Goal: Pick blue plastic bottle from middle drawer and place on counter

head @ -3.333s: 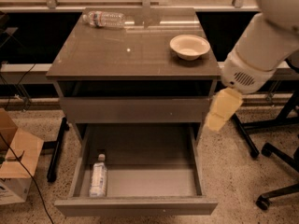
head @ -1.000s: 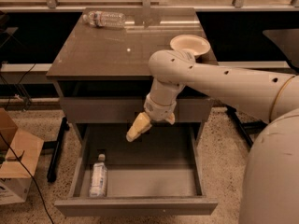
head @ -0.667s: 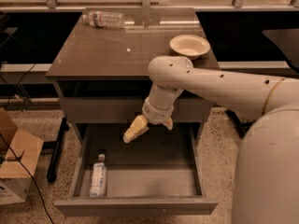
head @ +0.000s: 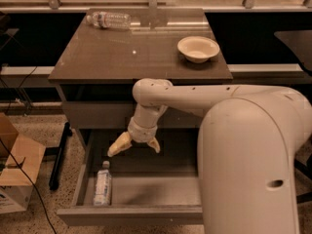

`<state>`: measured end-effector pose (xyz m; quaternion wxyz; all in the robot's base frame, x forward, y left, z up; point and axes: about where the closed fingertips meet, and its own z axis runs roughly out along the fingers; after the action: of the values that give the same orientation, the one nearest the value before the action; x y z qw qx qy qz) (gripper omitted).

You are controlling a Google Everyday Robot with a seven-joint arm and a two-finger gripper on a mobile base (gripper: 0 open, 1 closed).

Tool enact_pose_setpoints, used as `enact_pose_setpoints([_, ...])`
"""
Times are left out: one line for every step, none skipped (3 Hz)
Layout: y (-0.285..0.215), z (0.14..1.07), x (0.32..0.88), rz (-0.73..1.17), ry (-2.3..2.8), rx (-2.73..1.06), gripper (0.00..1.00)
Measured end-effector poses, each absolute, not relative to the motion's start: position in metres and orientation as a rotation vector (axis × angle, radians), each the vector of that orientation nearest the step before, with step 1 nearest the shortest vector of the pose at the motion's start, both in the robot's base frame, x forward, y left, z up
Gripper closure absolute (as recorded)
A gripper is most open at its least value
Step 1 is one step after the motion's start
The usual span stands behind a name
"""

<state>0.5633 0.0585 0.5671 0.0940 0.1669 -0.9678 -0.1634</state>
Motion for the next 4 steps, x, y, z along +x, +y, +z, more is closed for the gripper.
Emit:
enact_pose_setpoints([0.093,0.531,0.560,-0.469,-2.852,0.355,0.00])
enact_pose_setpoints([0.096,0.528,0.559,-0.464,-2.849,0.323,0.00])
enact_pose_setpoints([0.101,0.518,0.558,-0.427,-2.832,0.323,0.00])
enact_pose_setpoints([0.135,0.480,0.545,-0.440,-2.795,0.264,0.00])
